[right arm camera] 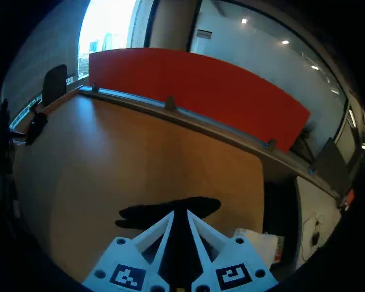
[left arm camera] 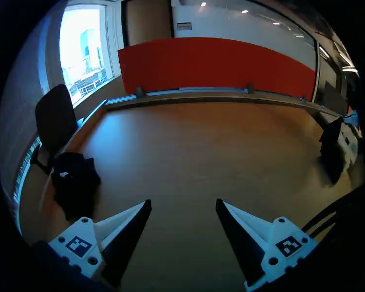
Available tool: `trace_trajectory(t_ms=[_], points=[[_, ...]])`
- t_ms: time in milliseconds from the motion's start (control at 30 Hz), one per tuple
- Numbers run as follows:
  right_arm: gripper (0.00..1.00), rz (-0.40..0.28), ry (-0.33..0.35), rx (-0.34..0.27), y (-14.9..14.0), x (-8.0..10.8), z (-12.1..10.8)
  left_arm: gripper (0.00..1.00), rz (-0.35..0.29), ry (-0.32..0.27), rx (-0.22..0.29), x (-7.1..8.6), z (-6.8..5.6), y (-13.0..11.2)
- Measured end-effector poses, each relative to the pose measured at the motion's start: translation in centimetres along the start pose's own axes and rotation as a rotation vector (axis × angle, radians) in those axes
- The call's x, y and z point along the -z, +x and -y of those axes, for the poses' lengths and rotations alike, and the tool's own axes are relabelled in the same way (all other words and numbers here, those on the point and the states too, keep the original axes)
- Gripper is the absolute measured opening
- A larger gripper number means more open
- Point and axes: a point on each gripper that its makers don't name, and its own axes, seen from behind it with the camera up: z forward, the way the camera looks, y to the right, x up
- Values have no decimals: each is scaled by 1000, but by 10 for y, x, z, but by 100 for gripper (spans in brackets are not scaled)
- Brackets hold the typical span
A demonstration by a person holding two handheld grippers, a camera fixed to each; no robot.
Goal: Fold towel
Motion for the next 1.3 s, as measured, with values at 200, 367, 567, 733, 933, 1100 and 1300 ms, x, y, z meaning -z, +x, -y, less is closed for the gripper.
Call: trace_trajectory(t_ms=[200,367,567,733,933,1100,1300], points=[[6,26,-10,-20,-29,16,2,98,1,-9,-4,-2,-3,1],[6,46,-16,-47,-48,23,1,98,1,-13,-12,-2,-5,0],[6,74,-28,-63,-69,28,-1,98,2,-17,-17,-2,-6,0],[6,105,-40,-76,-88,30,-4,98,3,-16,-19,-1,-5,-2],[6,152,-65,-109,-117,32,-13,98,6,-14,-19,-1,-4,-4],[6,189,-85,-142,-137,32,-22,98,9,-14,-23,-1,-5,-6],[6,226,-106,-157,-155,29,-28,98,9,-12,-24,-1,-4,-7]])
